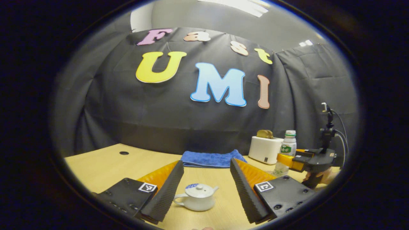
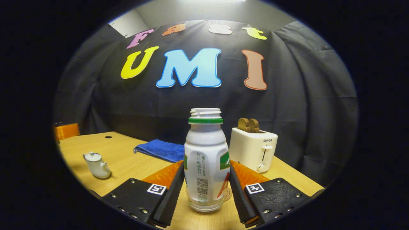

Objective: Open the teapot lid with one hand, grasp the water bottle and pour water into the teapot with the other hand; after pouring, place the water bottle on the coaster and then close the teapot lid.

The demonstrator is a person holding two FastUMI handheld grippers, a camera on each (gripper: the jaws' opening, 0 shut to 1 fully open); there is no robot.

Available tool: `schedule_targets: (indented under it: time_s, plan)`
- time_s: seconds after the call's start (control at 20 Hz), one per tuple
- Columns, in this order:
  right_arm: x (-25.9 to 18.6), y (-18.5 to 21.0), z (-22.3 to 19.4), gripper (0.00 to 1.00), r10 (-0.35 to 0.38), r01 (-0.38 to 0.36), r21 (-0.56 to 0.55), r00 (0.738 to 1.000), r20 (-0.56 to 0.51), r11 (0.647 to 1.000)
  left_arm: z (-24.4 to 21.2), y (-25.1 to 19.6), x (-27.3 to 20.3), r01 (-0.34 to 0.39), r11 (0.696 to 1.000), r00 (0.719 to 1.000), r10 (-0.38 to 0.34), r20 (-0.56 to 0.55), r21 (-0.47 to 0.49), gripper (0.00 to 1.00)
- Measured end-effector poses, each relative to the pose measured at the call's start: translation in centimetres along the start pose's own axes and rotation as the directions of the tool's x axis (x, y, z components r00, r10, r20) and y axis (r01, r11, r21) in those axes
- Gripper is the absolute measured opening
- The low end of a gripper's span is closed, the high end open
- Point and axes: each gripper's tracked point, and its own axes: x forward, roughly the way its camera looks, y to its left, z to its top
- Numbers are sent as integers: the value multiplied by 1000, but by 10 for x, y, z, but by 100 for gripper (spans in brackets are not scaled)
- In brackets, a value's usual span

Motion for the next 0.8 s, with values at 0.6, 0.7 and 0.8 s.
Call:
schedule_targets:
  time_s: [0.6,0.7,0.8]
  plan:
    - [50,-19,-27,75,-72,73,34,997,-41,997,-2,5,3,9,999,1000,-9,4,-40,99]
    - [51,-20,-29,75,-73,76,52,996,-43,996,-3,3,3,12,999,1000,-12,3,-37,99]
    - [49,-19,-28,75,-71,73,47,997,-43,996,-1,0,2,16,999,1000,-16,7,-35,99]
